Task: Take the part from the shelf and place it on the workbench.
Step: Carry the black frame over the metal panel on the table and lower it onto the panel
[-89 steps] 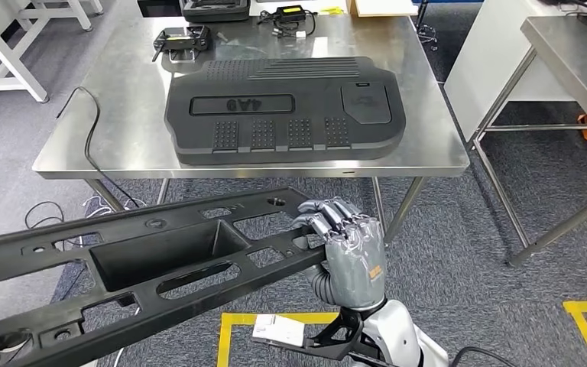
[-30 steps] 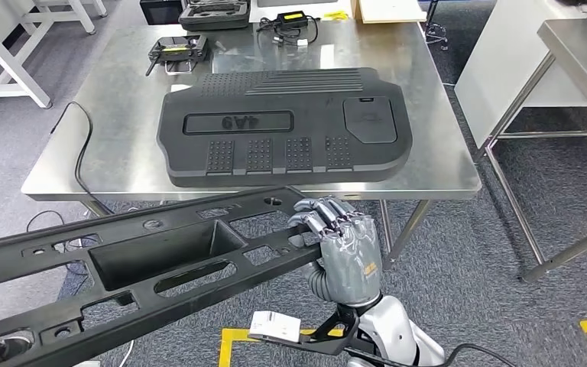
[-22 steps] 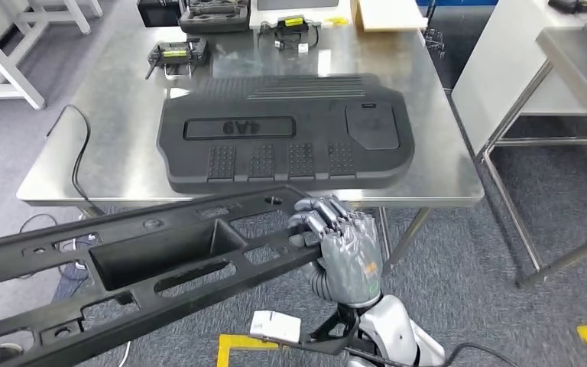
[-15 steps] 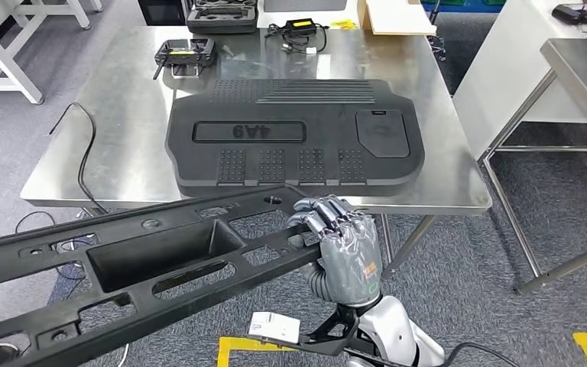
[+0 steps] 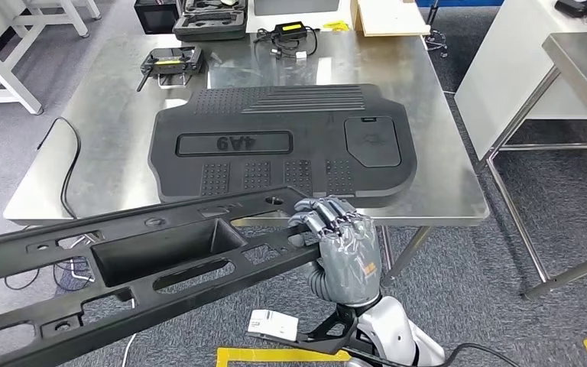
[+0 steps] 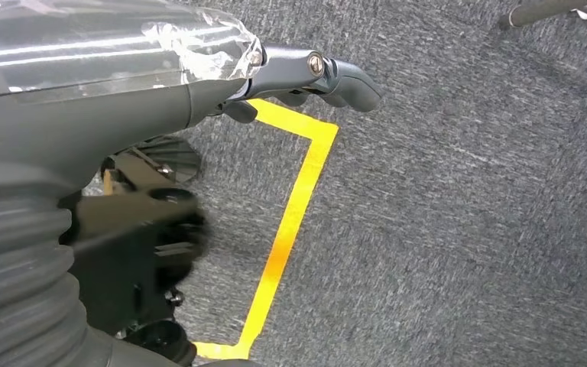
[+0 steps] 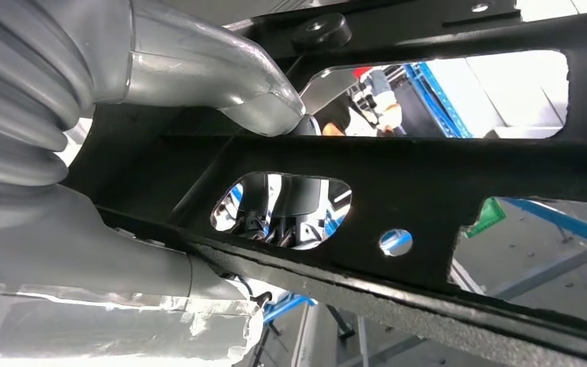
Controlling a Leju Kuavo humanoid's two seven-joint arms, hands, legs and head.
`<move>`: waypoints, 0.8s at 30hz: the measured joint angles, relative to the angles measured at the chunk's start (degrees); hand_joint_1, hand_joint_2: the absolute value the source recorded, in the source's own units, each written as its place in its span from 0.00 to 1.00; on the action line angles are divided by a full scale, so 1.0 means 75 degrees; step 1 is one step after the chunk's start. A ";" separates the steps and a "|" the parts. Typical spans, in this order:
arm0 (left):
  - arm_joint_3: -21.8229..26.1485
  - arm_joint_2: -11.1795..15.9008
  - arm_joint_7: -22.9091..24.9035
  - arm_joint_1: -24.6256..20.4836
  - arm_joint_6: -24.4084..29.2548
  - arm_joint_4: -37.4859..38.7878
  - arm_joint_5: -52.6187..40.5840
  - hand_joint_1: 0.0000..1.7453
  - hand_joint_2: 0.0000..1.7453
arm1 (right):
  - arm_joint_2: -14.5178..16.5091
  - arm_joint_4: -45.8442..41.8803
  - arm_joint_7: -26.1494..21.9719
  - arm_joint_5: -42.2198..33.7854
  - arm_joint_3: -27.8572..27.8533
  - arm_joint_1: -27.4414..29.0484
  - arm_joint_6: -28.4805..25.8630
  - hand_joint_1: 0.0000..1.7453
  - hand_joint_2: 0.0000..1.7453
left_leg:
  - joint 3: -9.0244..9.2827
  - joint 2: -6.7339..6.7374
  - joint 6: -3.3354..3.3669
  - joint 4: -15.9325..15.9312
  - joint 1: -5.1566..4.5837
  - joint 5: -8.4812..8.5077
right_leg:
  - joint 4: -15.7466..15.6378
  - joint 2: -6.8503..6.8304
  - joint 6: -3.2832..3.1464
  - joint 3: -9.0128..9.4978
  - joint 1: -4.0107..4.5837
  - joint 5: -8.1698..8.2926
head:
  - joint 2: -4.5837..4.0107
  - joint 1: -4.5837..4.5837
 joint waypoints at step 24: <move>-0.0004 -0.0002 -0.0060 0.0050 0.0087 -0.0003 0.0061 0.00 1.00 | -0.0139 -0.0012 0.0219 0.0153 -0.0012 -0.0472 0.0081 1.00 1.00 | 0.0710 -0.0014 0.0378 -0.1639 -0.0073 0.0815 | 0.0327 0.0037 0.0180 -0.0361 0.0104 0.0249 | 0.0000 0.0093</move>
